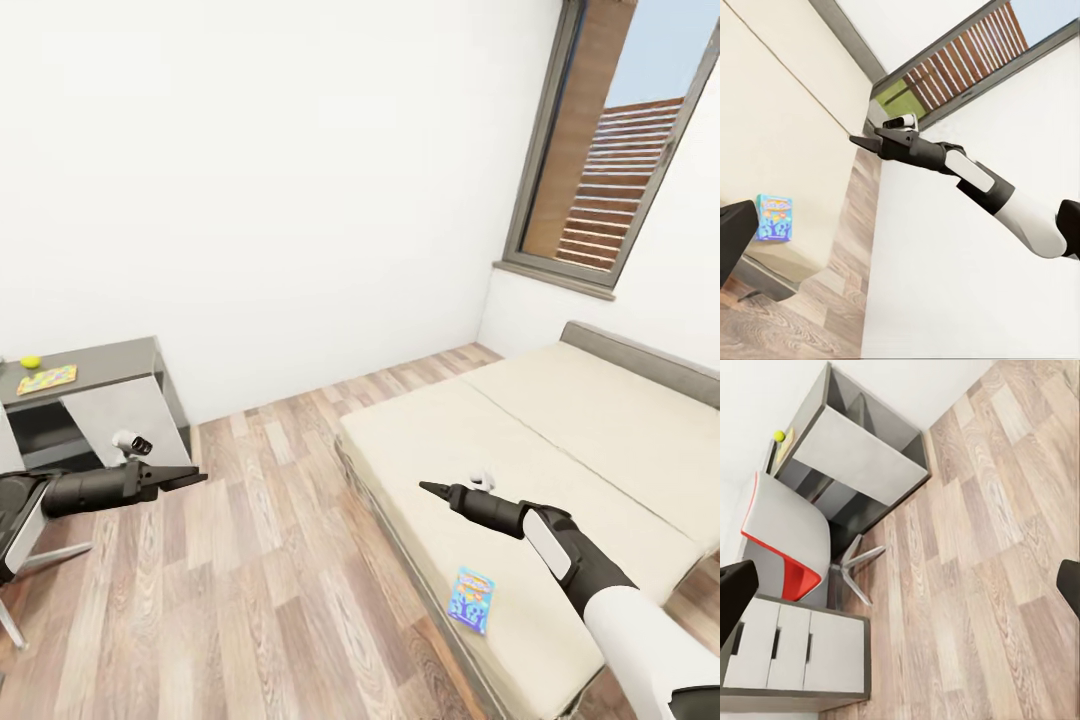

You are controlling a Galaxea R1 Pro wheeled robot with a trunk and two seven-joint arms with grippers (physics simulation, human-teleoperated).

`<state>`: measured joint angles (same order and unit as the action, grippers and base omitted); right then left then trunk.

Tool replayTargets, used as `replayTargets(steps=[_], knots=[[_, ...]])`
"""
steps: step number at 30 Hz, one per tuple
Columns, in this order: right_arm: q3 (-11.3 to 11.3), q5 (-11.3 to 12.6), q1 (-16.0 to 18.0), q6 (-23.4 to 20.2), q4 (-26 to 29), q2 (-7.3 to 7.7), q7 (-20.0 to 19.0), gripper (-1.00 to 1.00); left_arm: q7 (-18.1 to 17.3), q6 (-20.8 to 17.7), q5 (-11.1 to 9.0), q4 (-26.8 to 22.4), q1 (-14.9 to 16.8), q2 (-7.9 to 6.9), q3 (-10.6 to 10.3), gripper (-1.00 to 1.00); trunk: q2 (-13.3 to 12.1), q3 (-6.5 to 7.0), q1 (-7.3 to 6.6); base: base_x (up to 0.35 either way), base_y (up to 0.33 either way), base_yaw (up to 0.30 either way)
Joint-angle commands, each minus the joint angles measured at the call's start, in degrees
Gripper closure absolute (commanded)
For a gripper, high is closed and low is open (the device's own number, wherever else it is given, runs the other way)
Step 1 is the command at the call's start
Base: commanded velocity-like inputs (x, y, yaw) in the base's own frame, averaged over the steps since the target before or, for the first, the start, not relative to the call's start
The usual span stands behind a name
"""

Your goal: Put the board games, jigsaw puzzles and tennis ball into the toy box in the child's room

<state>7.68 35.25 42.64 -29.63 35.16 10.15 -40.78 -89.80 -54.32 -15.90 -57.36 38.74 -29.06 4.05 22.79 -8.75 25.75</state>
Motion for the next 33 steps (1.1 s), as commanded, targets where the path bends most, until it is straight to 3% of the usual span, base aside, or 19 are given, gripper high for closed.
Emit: replayTargets(steps=[1, 19, 33], knots=[[0.23, 0.52, 0.07, -0.34, 0.0, 0.05, 0.09, -1.0, -0.2, -0.61, -0.01, -0.03, 0.02, -0.04, -0.01, -1.0, 0.12, -0.12, 0.04, 0.0, 0.001, -0.281], [0.23, 0.59, 0.07, -0.34, -0.08, 0.05, 0.1, -1.0, -0.2, -0.61, -0.01, -0.03, 0.02, -0.04, -0.01, -1.0, 0.12, -0.12, 0.04, 0.0, 0.008, -0.281], [0.15, 0.61, 0.07, -0.34, -0.09, 0.11, 0.09, -1.0, -0.2, -0.61, -0.01, -0.03, 0.02, -0.04, -0.01, -1.0, 0.12, -0.12, 0.04, 0.0, 0.149, -0.281]])
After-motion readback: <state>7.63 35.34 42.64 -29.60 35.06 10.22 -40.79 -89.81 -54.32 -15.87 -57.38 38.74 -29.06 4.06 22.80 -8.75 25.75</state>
